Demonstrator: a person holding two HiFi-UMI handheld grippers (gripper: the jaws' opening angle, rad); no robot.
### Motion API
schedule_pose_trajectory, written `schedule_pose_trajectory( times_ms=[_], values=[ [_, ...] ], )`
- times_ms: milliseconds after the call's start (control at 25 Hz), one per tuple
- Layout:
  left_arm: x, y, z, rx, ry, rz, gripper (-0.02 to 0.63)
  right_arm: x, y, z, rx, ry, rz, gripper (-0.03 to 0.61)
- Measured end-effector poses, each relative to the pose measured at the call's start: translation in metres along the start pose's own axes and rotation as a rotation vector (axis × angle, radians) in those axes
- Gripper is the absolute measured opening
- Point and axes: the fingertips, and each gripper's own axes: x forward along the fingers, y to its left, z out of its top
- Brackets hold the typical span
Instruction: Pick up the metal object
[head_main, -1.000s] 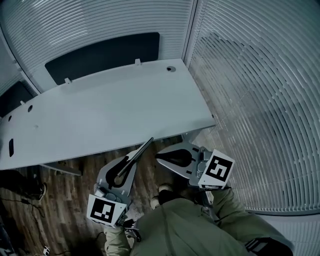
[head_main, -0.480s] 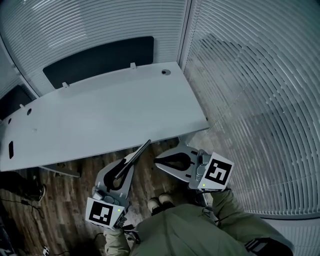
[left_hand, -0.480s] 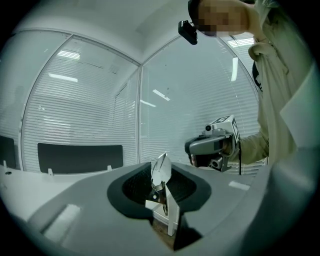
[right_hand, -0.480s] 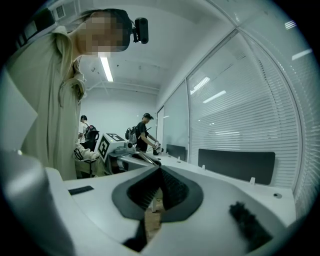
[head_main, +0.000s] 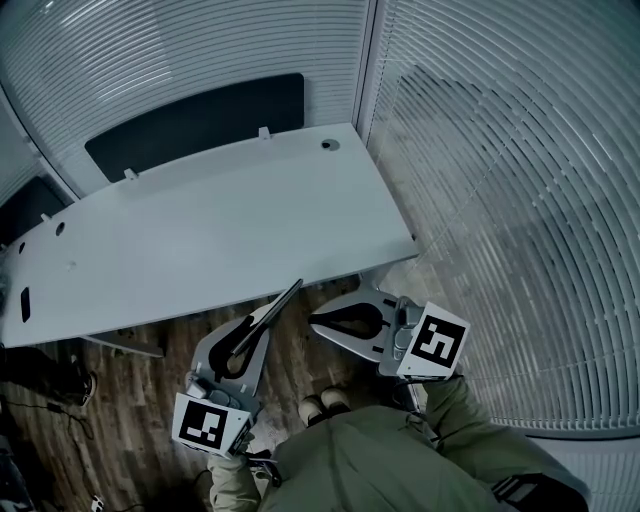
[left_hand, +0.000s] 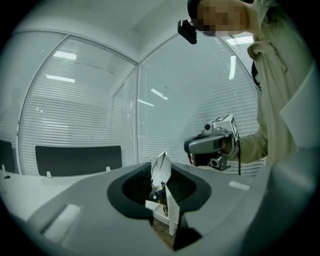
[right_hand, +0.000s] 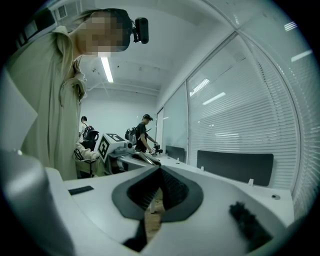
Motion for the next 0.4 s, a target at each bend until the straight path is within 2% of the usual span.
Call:
schedule_pose_trajectory(
  times_ms=[120,240,400],
  values=[
    [-0.0006,-0.0027,0.0006,-0.015,0.001,-0.007,0.089,0.0002,0.0002,0.0006,-0.003,0.001,0.0,0.005],
    [0.0011,-0.0012,0.0017,0.012,-0.007,0.004,0.089,-0.002,-0.0003,0.0002,-0.005,0.001,0.003,0.004],
    [0.0023,-0.0041,0.0006,0.007,0.005,0.012,0.089,-0.0055,0.0005,-0.0013,-0.006,-0.001,0.007,0.005]
  ],
)
